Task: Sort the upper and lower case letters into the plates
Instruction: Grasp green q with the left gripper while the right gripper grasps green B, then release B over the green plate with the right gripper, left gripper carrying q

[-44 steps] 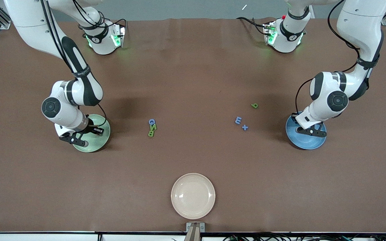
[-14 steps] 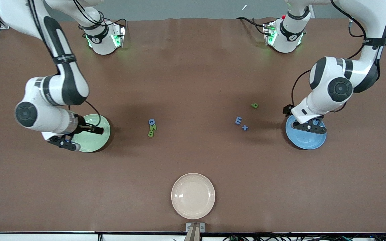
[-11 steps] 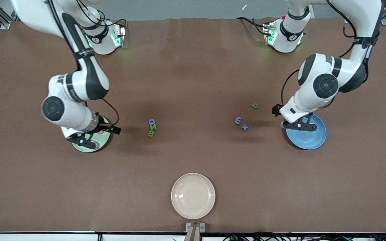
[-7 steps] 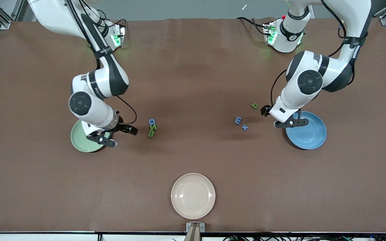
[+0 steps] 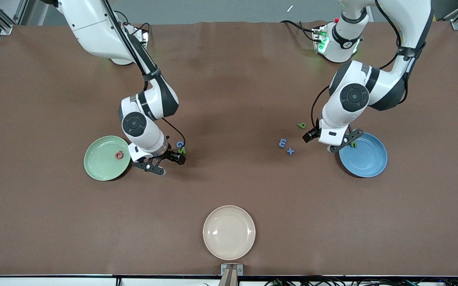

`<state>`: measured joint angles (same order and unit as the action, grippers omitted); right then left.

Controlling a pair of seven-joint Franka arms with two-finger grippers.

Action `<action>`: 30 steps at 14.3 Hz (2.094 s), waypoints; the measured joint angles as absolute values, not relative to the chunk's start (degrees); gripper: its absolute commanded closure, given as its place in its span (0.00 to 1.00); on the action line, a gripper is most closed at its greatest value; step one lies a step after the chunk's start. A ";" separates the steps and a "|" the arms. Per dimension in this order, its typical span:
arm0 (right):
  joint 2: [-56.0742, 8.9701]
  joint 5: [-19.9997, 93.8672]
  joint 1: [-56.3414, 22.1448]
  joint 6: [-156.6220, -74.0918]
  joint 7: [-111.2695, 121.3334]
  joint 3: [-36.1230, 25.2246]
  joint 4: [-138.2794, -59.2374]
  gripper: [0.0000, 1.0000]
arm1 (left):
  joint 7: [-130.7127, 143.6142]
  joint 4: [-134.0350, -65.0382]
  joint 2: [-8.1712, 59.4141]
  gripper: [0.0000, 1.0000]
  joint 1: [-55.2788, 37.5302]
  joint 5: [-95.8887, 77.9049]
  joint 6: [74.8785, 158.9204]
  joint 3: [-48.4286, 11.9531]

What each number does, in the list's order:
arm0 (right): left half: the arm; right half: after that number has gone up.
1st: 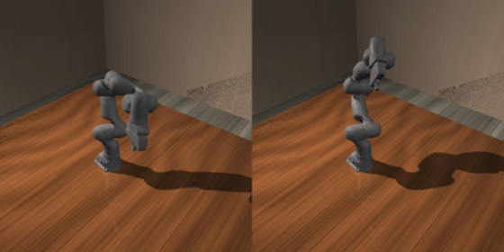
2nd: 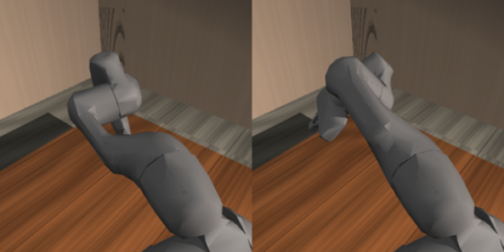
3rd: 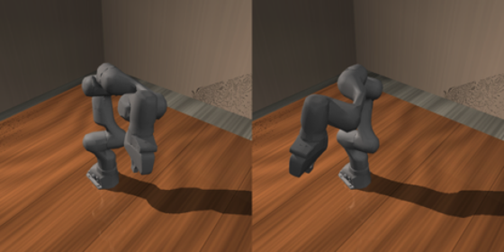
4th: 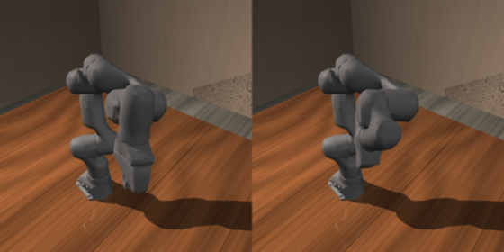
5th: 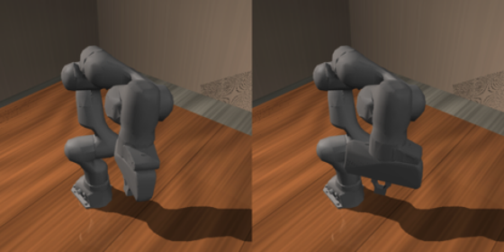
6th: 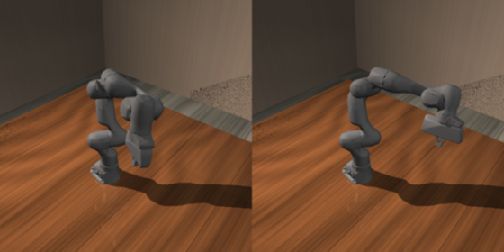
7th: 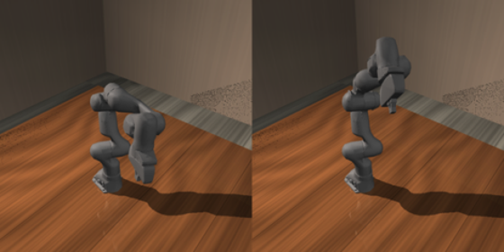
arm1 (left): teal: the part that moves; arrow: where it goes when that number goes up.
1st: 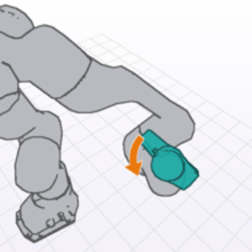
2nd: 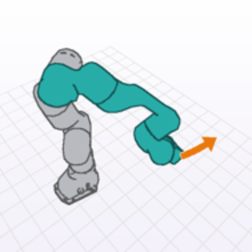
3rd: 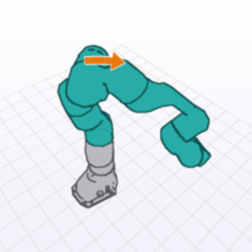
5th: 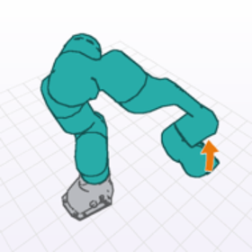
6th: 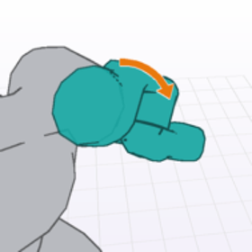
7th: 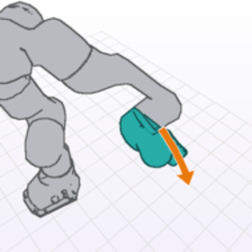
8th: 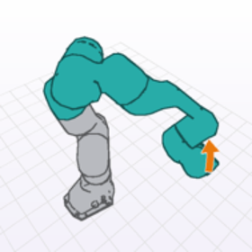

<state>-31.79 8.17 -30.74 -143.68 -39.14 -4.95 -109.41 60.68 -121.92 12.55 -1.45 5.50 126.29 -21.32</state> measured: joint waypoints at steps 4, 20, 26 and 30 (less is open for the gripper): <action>-34.21 8.17 -32.18 -147.07 -39.17 -4.96 -109.40 0.26 | 69.97 -125.44 12.60 0.00 -1.43 5.50 132.28 -22.38; -34.94 8.18 -33.20 -146.73 -40.13 -5.28 -109.33 1.00 | 78.66 -137.72 18.69 0.05 -2.38 5.51 151.77 -22.70; -34.94 8.19 -33.21 -146.71 -40.97 -5.31 -109.30 1.00 | 79.04 -138.77 19.41 0.22 -2.88 5.51 152.24 -22.70; -34.68 8.15 -32.72 -140.57 -40.73 -6.19 -107.27 1.00 | 79.06 -139.37 19.41 0.36 -2.87 5.51 153.06 -22.70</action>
<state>-34.68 8.15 -32.72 -140.57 -40.73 -6.19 -107.27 79.06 -139.37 19.41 -2.87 5.51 153.06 -22.70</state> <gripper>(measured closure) 0.722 0.264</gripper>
